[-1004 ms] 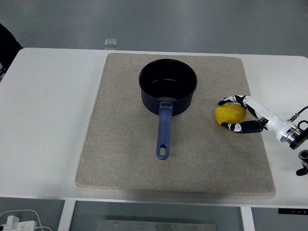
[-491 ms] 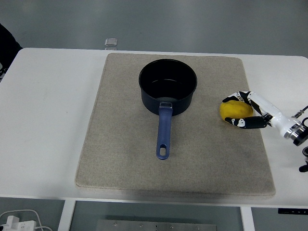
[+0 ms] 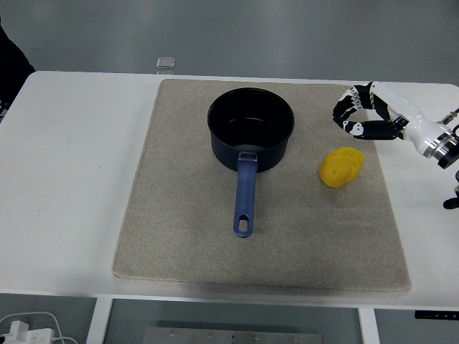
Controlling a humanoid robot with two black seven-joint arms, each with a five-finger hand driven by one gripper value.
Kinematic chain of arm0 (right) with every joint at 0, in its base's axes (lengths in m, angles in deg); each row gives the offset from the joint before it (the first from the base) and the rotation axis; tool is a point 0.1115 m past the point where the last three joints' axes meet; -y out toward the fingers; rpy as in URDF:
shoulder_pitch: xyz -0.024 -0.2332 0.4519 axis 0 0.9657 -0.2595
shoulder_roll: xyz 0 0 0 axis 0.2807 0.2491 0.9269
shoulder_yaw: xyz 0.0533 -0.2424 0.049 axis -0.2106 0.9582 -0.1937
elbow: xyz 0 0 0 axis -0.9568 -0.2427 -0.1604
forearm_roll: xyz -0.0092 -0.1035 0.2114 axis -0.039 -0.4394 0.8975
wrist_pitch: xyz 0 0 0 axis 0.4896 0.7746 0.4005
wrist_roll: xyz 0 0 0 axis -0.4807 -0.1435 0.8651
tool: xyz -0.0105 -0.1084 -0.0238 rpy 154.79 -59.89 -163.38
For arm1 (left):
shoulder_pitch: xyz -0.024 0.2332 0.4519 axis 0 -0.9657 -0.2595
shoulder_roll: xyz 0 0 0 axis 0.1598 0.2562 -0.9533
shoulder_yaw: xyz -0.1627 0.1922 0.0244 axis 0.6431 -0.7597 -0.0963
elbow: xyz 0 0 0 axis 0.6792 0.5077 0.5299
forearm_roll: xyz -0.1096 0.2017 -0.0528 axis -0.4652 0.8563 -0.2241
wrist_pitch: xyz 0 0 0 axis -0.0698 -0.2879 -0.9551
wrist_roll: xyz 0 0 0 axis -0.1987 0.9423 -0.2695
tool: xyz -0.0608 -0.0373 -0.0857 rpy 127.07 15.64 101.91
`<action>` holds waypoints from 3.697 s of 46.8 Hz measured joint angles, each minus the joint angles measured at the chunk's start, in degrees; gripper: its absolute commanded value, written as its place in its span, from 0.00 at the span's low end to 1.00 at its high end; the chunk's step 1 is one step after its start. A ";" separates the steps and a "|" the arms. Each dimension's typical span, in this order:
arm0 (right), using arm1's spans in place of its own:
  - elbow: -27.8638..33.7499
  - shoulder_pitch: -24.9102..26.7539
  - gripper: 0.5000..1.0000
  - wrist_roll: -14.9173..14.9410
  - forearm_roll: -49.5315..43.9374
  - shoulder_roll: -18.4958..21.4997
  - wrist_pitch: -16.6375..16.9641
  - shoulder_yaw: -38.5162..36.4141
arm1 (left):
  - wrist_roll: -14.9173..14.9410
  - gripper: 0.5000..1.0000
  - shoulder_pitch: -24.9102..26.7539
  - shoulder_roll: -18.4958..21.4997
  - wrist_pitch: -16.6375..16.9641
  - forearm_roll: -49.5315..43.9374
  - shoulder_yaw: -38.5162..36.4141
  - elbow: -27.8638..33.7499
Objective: Put the potato in the blue pot
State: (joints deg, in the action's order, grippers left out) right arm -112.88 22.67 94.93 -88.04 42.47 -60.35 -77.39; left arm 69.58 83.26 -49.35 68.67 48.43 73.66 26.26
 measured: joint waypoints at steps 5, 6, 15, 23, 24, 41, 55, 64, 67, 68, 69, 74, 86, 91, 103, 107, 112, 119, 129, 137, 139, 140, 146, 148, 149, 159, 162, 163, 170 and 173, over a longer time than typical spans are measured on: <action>0.00 0.26 0.00 0.00 -0.03 -0.10 0.01 0.02 | 0.00 0.99 0.02 0.00 0.01 -0.01 0.04 0.16; 0.00 0.32 0.00 0.00 -0.04 -0.16 0.01 0.02 | 0.00 0.99 0.03 0.00 0.03 -0.01 0.04 0.16; 0.00 1.32 0.58 0.00 -0.06 -0.19 -0.46 -0.50 | 0.00 0.99 0.05 0.00 0.06 -0.02 0.00 0.10; -0.02 3.69 0.83 0.11 0.00 -0.30 -0.43 -0.86 | 0.00 0.99 0.05 0.00 0.03 -0.02 -0.01 0.14; -0.04 4.09 0.83 0.24 0.00 -0.31 -0.40 -0.88 | 0.00 0.99 0.06 0.00 0.02 -0.02 -0.01 0.15; -2.26 7.80 0.85 1.65 -0.42 -0.38 -0.52 -0.97 | 0.00 0.99 0.05 0.00 0.00 0.00 -0.01 0.23; -2.39 9.28 0.85 2.31 -1.27 -1.72 -0.09 -0.15 | 0.00 0.99 0.04 0.00 0.00 0.04 -0.01 0.25; -2.22 9.30 0.85 2.31 -3.73 -2.67 -0.08 0.18 | 0.00 0.99 0.07 0.00 0.00 0.04 -0.01 0.25; -1.95 9.34 0.85 2.31 -4.31 -2.75 -0.08 0.23 | 0.00 0.99 0.03 0.00 0.00 0.04 -0.01 0.25; -1.87 9.35 0.85 2.31 -4.43 -2.75 -0.08 0.24 | 0.00 0.99 0.02 0.00 0.00 0.04 -0.01 0.25; -1.81 9.35 0.85 2.31 -4.52 -2.76 -0.08 0.25 | 0.00 0.99 0.02 0.00 0.00 0.04 -0.01 0.25; -1.52 9.45 0.85 2.31 -4.71 -2.71 -0.08 0.27 | 0.00 0.99 0.07 0.00 0.01 0.04 -0.01 0.25; -0.53 9.53 0.84 2.31 -5.17 -2.02 -0.15 1.06 | 0.00 0.99 0.05 0.00 0.00 0.04 -0.01 0.25; -0.52 9.96 0.79 2.31 -5.25 -1.89 -0.38 1.08 | 0.00 0.99 0.03 0.00 0.01 0.04 -0.01 0.25; -0.41 9.94 0.07 2.31 -5.18 -1.85 -0.68 1.08 | 0.00 0.99 0.02 0.00 0.01 -0.01 -0.01 0.25; -0.42 9.93 0.00 2.31 -5.18 -1.86 -0.80 1.08 | 0.00 0.99 0.03 0.00 0.01 -0.02 -0.01 0.25; -0.42 9.94 0.00 2.31 -5.31 -1.83 -1.95 1.17 | 0.00 0.99 0.03 0.00 0.00 -0.02 -0.01 0.25; -0.43 10.01 0.00 2.31 -5.33 -1.62 -2.37 1.24 | 0.00 0.99 0.04 0.00 0.01 -0.01 -0.01 0.19; -0.49 9.34 0.00 2.31 -5.64 -1.41 -2.27 1.11 | 0.00 0.99 0.06 0.00 0.02 -0.01 -0.01 0.07; -1.04 7.56 0.00 2.31 -5.35 -1.55 -1.87 0.47 | 0.00 0.99 0.02 0.00 0.06 -0.01 -0.01 0.07; -1.17 6.69 0.00 2.31 -5.00 -1.79 -1.78 0.46 | 0.00 0.99 0.05 0.00 0.06 -0.01 -0.01 0.07; -1.25 6.37 0.00 2.31 -4.83 -1.93 -1.76 0.45 | 0.00 0.99 0.04 0.00 0.05 -0.01 -0.01 0.07; -1.54 3.35 0.00 2.31 -3.98 -2.49 -0.77 0.28 | 0.00 0.99 0.09 0.00 0.00 -0.01 -0.01 0.07; -1.58 2.40 0.00 2.31 -3.41 -2.59 -0.03 0.25 | 0.00 0.99 0.09 0.00 0.00 -0.01 -0.01 0.07; -1.60 1.79 0.00 2.31 -3.01 -2.69 0.49 0.25 | 0.00 0.99 0.07 0.00 0.00 -0.01 -0.01 0.07; -1.53 -4.08 0.00 2.31 0.72 -2.18 2.19 1.09 | 0.00 0.99 0.07 0.00 0.00 0.06 0.00 0.25; -1.47 -5.28 0.00 2.31 1.60 -1.42 2.20 1.79 | 0.01 0.99 0.01 0.00 0.00 0.08 -0.01 0.30; -1.44 -5.64 0.00 2.31 1.81 -1.05 2.20 2.09 | 0.00 0.99 0.02 0.00 0.00 0.08 -0.01 0.32; 0.17 -9.60 0.00 2.30 2.39 3.62 2.09 5.66 | 0.00 0.99 0.06 0.00 0.01 0.07 0.02 0.34; 1.65 -10.71 0.00 2.30 2.46 5.49 2.03 6.71 | 0.00 0.99 0.00 0.00 0.00 0.08 0.04 0.34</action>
State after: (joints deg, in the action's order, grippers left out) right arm -111.23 11.96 97.23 -85.58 47.96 -58.32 -70.68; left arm 69.59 83.26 -49.35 68.67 48.50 73.71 26.60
